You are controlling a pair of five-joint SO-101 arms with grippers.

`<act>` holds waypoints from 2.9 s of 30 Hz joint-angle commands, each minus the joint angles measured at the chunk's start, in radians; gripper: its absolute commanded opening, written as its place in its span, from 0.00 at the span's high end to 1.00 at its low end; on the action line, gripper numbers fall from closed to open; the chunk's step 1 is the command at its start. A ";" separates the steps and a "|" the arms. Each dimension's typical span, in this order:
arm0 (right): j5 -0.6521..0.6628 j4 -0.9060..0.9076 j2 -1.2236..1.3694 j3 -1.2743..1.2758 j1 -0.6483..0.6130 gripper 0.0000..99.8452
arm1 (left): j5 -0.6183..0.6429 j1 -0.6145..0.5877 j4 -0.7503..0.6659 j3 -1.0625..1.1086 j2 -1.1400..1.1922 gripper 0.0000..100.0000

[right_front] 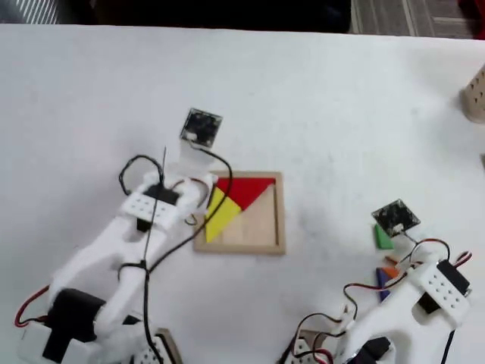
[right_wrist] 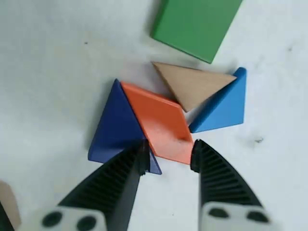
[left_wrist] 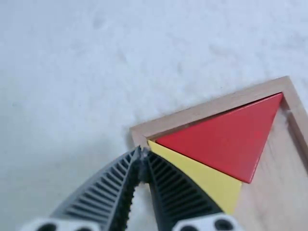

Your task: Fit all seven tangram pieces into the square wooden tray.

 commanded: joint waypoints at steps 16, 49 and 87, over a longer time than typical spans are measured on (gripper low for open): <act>0.138 -0.113 0.051 0.031 -0.038 0.79 | -0.011 -0.010 -0.018 -0.005 -0.050 0.98; 0.244 0.136 -0.048 0.054 0.004 0.80 | -0.092 -0.007 -0.025 -0.005 -0.048 0.98; -0.400 0.374 -0.515 0.044 -0.200 0.98 | -0.072 -0.056 -0.054 -0.012 -0.050 0.98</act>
